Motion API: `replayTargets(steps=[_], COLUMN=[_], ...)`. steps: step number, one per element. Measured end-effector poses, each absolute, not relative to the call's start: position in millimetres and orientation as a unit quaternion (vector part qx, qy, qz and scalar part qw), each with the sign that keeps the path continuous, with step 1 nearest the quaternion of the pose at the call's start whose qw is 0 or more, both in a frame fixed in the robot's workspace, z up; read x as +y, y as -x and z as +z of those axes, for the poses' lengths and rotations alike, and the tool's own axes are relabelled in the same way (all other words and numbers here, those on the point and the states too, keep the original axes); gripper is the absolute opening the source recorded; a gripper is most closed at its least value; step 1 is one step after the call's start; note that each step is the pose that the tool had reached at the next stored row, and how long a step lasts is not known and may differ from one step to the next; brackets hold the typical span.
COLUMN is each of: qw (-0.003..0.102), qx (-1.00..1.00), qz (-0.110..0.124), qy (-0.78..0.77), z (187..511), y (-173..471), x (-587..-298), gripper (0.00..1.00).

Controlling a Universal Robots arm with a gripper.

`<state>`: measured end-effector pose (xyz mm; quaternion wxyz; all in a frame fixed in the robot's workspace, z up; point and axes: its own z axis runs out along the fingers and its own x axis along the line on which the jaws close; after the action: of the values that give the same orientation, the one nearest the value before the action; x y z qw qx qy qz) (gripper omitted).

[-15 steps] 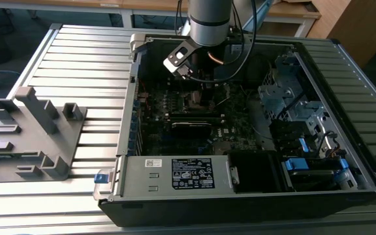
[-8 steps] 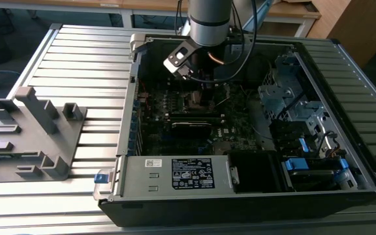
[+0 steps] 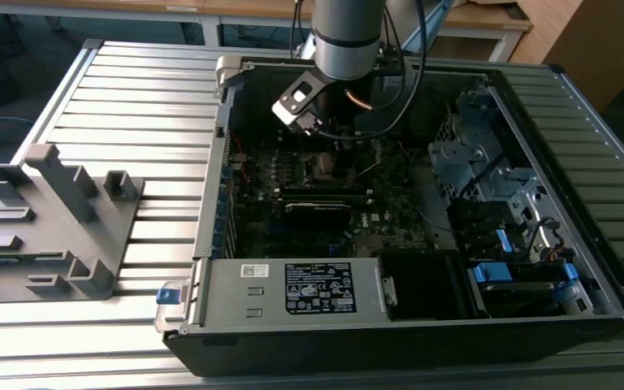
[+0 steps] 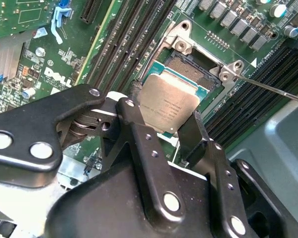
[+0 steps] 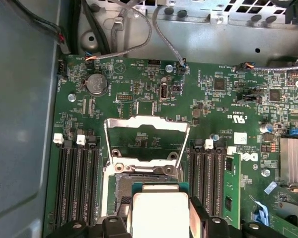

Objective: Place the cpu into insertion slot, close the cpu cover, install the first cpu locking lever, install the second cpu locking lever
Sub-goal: 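Place the cpu into insertion slot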

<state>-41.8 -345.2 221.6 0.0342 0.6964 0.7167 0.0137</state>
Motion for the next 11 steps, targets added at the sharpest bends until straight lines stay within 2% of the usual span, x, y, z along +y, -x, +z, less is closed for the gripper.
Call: replayTargets(steps=[11], qw=[0.034], qx=[0.705], qz=[0.013], qy=[-0.709], z=[215.3], y=[41.8], x=[-337.8], gripper=[0.54])
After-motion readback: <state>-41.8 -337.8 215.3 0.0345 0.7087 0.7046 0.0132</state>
